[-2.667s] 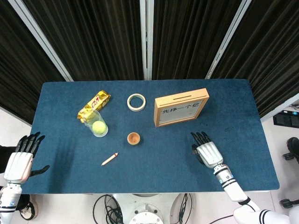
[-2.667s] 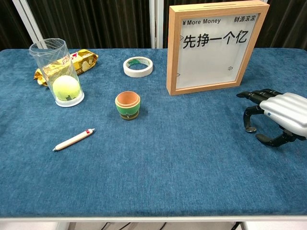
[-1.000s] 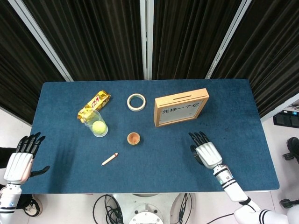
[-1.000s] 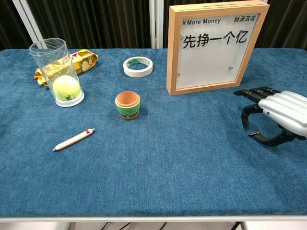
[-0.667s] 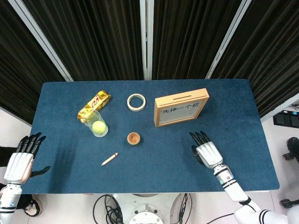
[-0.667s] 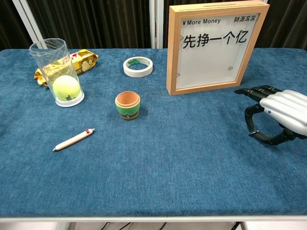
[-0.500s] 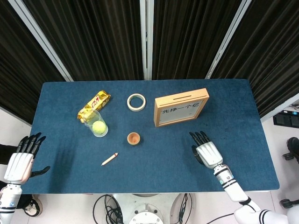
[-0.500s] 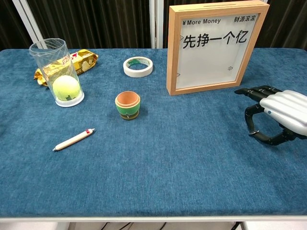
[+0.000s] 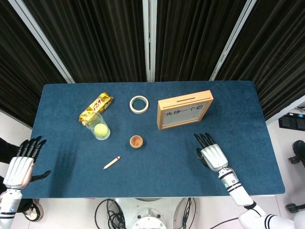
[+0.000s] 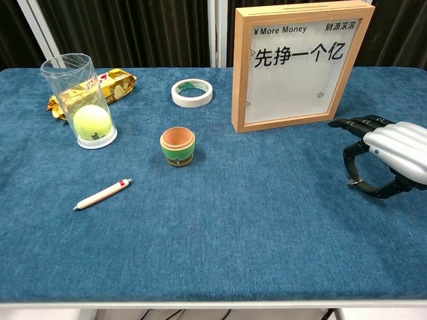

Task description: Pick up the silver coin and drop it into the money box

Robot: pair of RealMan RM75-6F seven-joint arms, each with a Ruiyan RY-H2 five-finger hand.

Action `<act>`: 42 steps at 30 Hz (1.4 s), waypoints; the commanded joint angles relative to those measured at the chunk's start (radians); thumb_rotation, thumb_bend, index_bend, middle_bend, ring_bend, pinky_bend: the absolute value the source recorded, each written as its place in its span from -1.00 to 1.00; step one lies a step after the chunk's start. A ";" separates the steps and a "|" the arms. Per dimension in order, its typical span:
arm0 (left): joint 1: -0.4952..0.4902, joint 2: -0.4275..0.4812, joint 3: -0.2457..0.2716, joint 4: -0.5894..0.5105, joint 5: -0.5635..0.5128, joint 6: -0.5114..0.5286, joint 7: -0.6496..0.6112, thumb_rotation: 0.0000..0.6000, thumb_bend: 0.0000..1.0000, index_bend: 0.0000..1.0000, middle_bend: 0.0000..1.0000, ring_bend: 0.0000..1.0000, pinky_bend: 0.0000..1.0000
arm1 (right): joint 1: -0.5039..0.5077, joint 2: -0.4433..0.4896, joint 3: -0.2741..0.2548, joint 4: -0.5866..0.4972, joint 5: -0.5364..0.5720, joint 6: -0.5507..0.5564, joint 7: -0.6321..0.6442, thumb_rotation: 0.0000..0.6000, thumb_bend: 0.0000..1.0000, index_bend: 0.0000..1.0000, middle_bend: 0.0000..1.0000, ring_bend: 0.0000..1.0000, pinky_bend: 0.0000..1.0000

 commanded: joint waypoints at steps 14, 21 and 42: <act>0.000 0.006 -0.002 -0.008 0.015 0.019 -0.012 1.00 -0.80 -0.83 -1.00 -1.00 -1.00 | 0.016 0.265 0.119 -0.383 -0.033 0.137 -0.007 1.00 -0.35 0.44 -0.86 -1.00 -1.00; 0.002 0.012 0.001 -0.019 0.030 0.033 -0.012 1.00 -0.80 -0.83 -1.00 -1.00 -1.00 | 0.051 0.421 0.232 -0.594 0.045 0.123 -0.061 1.00 -0.35 0.48 -0.86 -1.00 -1.00; -0.006 0.034 -0.001 -0.039 0.039 0.034 -0.015 1.00 -0.80 -0.83 -1.00 -1.00 -1.00 | 0.499 0.547 0.462 -0.682 1.039 -0.226 -0.439 1.00 -0.29 0.51 -0.90 -1.00 -1.00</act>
